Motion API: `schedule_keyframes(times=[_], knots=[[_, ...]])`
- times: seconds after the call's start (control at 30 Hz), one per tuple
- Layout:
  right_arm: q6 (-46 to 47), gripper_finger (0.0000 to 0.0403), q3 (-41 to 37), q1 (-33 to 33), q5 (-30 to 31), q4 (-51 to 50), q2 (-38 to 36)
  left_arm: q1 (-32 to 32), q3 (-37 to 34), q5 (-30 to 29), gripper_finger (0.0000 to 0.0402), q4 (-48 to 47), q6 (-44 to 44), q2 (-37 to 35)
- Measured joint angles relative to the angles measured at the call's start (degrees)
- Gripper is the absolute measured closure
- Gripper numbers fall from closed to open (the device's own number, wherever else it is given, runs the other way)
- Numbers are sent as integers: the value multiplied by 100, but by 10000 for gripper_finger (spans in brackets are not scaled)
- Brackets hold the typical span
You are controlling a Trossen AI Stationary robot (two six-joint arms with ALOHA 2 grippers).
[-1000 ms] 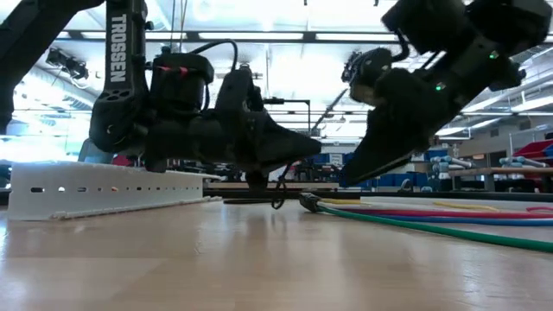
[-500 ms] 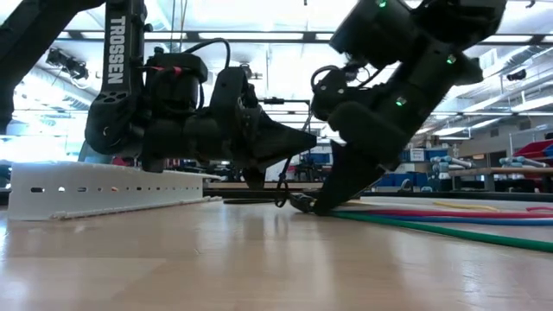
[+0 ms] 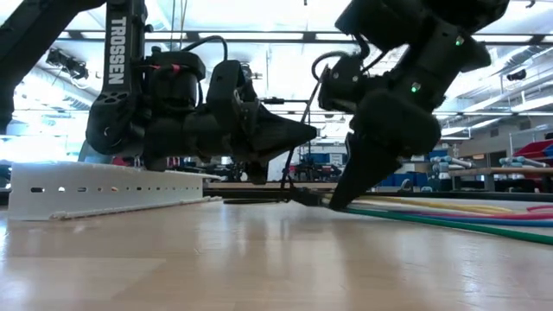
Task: Ziptie cables
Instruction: Wrap the cable wires with the black zip tie
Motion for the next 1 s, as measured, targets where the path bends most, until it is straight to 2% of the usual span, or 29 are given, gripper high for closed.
schedule_keyframes(times=[0.4,0.6,0.73,1.0], knots=[[-481,401,7,-329,10,577,8,-62,283,177,381,-128,-274,0],[-671,398,-15,-411,-240,1012,8,-105,367,260,381,-203,-272,0],[-686,368,-15,-417,-231,1102,8,-107,361,236,381,-213,-263,1],[-749,259,33,-420,-222,1211,6,-105,376,170,381,-332,-258,0]])
